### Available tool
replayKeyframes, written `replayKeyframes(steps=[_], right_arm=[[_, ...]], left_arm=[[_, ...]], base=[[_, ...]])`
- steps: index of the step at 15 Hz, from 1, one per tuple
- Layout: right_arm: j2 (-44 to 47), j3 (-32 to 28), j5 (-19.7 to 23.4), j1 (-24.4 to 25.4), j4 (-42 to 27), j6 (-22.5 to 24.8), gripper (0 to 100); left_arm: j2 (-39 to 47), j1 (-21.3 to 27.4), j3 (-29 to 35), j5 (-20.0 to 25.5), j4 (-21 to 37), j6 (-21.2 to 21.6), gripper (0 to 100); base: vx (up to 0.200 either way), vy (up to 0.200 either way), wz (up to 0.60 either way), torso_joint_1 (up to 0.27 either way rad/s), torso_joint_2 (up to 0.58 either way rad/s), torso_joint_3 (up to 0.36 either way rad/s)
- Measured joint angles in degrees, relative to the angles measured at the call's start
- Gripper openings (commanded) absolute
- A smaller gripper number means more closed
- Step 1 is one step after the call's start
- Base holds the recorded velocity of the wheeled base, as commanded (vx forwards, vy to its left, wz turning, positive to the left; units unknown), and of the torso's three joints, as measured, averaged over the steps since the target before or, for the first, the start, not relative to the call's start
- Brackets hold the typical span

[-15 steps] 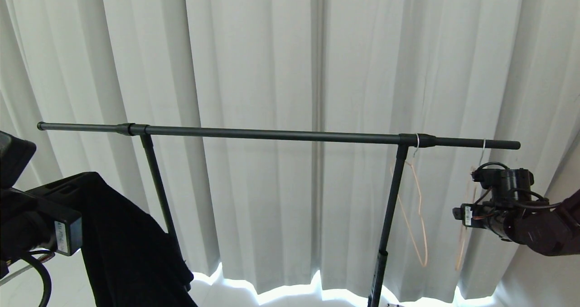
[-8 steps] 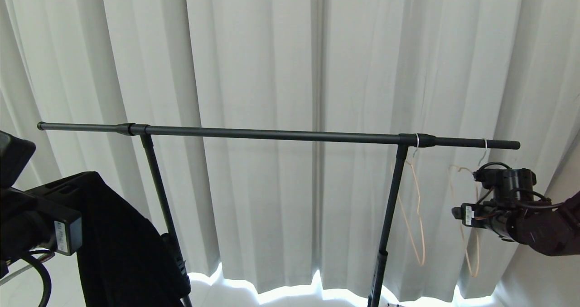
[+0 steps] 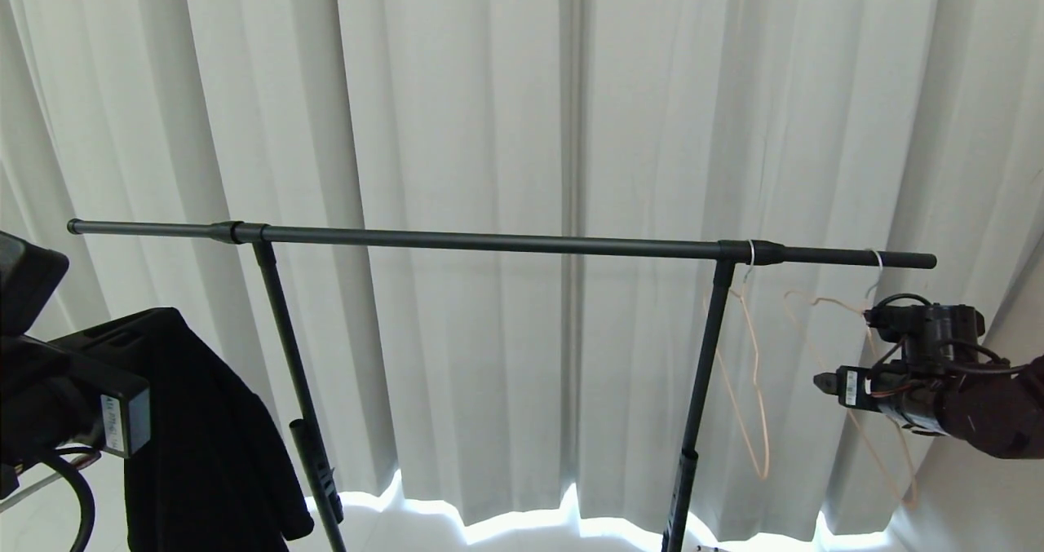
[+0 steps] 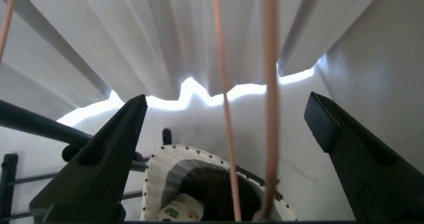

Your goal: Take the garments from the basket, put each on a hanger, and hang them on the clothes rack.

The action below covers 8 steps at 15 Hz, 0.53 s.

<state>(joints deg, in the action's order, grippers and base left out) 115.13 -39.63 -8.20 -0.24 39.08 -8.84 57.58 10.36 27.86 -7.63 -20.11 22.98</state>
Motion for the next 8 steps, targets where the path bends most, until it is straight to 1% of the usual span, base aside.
replayKeyframes(steps=[2, 5, 8], right_arm=[[0.0, 0.4, 0.9, -1.2, 0.0, 0.1, 100], [-0.5, 1.9, 3.5, -1.5, 0.0, 0.4, 100], [-0.7, 2.3, 4.1, -1.6, 0.0, 1.0, 100]], left_arm=[[0.0, 0.0, 0.1, 0.0, 0.0, 0.3, 0], [0.0, 0.0, 0.1, 0.0, 0.0, 2.0, 0], [0.1, 0.0, 0.3, 0.0, 0.0, 2.5, 0]], base=[[0.0, 0.0, 0.0, 0.0, 0.0, 0.0], [0.0, 0.0, 0.0, 0.0, 0.0, 0.0], [0.0, 0.0, 0.0, 0.0, 0.0, 0.0]])
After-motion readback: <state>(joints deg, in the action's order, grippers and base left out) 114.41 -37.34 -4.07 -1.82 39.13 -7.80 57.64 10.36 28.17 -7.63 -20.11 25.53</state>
